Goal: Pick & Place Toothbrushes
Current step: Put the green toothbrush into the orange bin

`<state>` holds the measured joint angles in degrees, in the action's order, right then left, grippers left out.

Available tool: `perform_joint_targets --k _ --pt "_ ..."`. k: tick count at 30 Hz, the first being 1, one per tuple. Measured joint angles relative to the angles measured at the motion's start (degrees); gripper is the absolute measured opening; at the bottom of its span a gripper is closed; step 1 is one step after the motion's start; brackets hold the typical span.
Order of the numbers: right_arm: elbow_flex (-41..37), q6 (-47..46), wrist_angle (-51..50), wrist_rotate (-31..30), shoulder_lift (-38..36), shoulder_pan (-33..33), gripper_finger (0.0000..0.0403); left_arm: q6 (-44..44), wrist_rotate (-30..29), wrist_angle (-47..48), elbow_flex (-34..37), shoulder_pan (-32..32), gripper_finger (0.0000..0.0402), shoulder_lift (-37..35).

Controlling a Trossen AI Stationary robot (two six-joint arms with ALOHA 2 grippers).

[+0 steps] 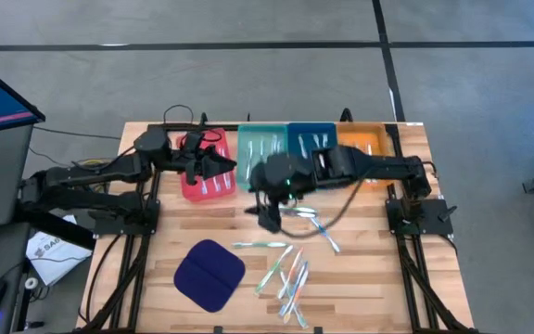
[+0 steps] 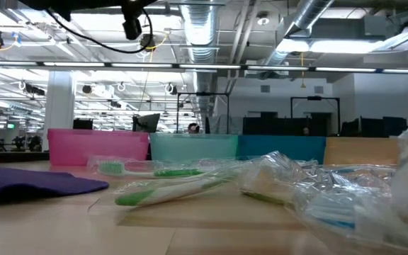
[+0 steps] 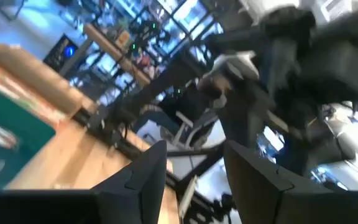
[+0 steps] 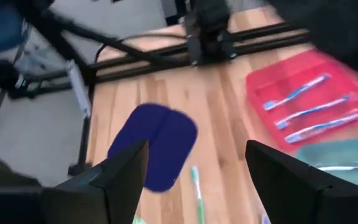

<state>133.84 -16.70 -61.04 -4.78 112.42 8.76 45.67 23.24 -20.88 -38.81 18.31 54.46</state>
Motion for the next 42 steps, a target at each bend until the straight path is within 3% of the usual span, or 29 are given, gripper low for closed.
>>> perform_joint_targets --k 16,20,25,29,31,34,38,42 --pt "-2.18 10.02 -11.06 -1.46 -4.62 0.64 0.0265 5.89 -9.23 -14.71 0.00 -4.19 0.0154 13.89" --pt "-16.97 8.80 -1.97 0.79 -12.51 1.04 0.0265 6.08 -12.82 -16.87 -0.10 -6.44 0.0154 15.19" --pt "-43.02 -0.55 20.98 1.73 -27.78 0.96 0.0265 5.28 -15.93 -17.18 -1.45 -8.43 0.0154 15.40" --pt "-59.80 -9.86 38.30 1.75 -36.84 1.49 0.0265 -0.86 -15.81 -16.18 -3.82 -10.39 0.0154 15.38" --pt "-65.28 -12.93 44.21 1.69 -40.25 1.72 0.0265 -6.68 -14.73 -10.98 -6.82 -12.31 0.0154 15.36" --pt "-69.70 -15.07 47.58 1.42 -43.54 1.67 0.0265 -15.79 -14.02 5.45 -13.87 -15.56 0.0154 15.51" --pt "-71.06 -14.04 47.53 1.30 -45.51 1.68 0.0265 -25.29 -15.96 27.87 -24.28 -19.40 0.0154 19.90" --pt "-71.28 -12.88 46.53 1.51 -46.16 1.68 0.0265 -30.20 -15.19 41.51 -31.86 -22.37 0.0154 26.00"
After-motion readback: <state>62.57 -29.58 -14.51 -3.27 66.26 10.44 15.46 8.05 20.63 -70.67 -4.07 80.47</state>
